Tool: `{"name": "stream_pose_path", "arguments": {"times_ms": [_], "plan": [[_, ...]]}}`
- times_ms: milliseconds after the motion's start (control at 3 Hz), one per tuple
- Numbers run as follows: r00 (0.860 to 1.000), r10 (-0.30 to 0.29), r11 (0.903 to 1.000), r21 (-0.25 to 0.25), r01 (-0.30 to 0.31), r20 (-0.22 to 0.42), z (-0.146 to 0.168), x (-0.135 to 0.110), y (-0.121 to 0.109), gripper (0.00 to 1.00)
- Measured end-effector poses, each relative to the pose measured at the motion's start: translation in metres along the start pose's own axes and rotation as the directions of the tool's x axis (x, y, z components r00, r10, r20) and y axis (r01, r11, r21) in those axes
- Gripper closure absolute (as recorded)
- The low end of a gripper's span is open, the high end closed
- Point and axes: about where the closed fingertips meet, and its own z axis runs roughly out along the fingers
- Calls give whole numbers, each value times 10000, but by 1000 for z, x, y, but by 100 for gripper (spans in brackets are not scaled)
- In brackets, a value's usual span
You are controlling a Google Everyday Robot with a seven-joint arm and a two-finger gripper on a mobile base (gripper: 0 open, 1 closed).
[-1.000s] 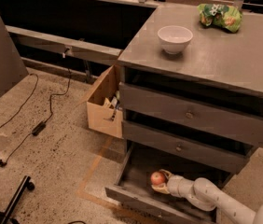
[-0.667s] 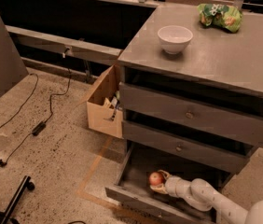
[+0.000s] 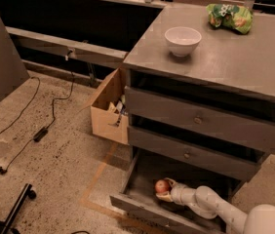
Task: Place apple into bottom drawer
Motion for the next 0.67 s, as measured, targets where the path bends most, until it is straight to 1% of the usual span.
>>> {"name": "stream_pose_path", "arguments": {"times_ms": [333,667], "plan": [[9995,238,9997,-57,-239,-203,8,9,-2,12],[9984,433,9990,-134,-438,-353,13,14,0,0]]}}
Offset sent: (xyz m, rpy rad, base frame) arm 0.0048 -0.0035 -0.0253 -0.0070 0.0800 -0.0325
